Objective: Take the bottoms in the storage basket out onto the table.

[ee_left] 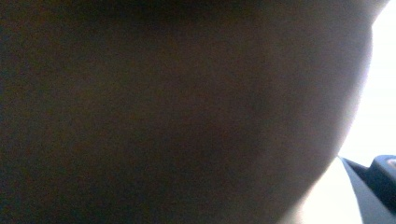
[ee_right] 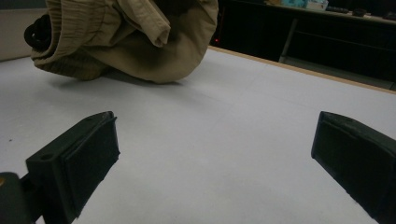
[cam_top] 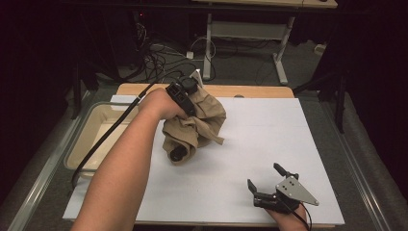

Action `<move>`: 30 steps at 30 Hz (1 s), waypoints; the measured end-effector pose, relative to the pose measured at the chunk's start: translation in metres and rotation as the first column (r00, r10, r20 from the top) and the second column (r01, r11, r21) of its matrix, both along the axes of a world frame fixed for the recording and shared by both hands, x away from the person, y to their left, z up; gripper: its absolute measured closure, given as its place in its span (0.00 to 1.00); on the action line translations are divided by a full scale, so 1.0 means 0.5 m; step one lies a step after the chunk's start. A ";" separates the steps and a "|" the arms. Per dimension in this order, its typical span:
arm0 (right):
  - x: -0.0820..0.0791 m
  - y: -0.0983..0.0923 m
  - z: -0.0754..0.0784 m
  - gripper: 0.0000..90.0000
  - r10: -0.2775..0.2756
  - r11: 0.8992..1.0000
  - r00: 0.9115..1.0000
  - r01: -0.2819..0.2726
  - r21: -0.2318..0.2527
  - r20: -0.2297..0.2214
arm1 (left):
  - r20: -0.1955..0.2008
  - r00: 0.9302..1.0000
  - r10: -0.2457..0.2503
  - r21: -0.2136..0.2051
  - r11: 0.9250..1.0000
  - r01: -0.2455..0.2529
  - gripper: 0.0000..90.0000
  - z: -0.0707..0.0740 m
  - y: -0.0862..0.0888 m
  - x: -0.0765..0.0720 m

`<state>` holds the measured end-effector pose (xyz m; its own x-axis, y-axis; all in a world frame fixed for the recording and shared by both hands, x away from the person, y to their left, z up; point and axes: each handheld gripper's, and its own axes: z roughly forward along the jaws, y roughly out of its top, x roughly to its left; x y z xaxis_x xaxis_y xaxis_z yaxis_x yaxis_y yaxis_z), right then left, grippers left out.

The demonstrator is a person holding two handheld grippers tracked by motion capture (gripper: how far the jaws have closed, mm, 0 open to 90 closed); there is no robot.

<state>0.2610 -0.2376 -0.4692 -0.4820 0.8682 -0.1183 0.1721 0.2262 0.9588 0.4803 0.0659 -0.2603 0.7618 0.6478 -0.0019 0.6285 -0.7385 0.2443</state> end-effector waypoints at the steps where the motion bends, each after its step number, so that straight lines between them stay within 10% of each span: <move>1: 0.000 0.000 0.000 0.02 0.000 1.000 1.000 0.000 0.000 0.000 | -0.003 1.000 -0.008 0.004 1.000 0.008 0.67 -0.007 0.000 0.003; 30: 0.019 0.011 -0.001 0.02 0.028 1.000 1.000 -0.028 -0.002 -0.003 | 0.098 0.995 -0.025 -0.021 0.999 0.028 0.66 -0.214 0.004 0.043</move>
<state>0.2704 -0.2320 -0.4696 -0.5067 0.8539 -0.1190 0.1682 0.2333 0.9577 0.5017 0.0680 -0.3671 0.7760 0.6279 0.0593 0.5810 -0.7482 0.3204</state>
